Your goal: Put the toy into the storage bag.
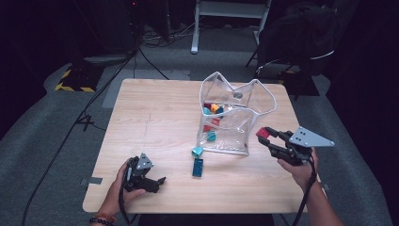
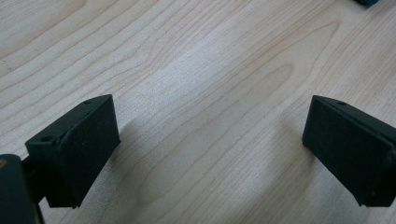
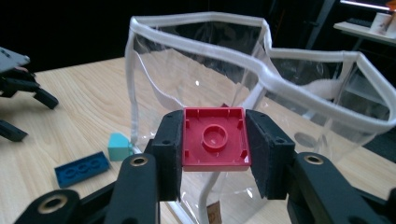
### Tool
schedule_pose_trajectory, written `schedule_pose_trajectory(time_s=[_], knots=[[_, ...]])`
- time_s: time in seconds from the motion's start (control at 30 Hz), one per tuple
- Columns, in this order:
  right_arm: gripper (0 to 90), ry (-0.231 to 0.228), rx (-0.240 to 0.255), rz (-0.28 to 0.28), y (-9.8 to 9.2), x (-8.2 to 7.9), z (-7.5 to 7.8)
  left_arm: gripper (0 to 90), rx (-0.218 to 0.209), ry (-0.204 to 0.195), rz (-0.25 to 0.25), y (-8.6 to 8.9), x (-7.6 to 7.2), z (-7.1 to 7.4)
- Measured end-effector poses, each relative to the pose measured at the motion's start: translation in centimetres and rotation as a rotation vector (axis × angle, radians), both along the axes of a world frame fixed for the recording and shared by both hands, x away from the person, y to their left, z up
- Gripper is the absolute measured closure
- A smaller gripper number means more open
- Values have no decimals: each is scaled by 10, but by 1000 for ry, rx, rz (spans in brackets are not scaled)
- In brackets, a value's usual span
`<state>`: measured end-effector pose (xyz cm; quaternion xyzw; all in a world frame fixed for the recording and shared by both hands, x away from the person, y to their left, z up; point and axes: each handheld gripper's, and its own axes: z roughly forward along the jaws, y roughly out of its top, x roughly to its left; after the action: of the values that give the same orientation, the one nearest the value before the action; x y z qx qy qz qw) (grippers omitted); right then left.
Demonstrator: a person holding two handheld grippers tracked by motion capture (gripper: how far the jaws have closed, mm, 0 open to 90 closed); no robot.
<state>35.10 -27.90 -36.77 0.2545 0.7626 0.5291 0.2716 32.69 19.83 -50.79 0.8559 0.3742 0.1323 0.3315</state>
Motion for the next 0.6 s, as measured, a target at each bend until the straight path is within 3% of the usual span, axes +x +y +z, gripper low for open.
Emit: schedule_pose_trajectory(time_s=[0.3, 0.6], knots=[[592, -46, 21, 5, 2, -1, 28, 41, 0, 0, 0, 0, 0, 0], [592, -33, 67, -5, 1, 16, 43, 41, 0, 0, 0, 0, 0, 0]])
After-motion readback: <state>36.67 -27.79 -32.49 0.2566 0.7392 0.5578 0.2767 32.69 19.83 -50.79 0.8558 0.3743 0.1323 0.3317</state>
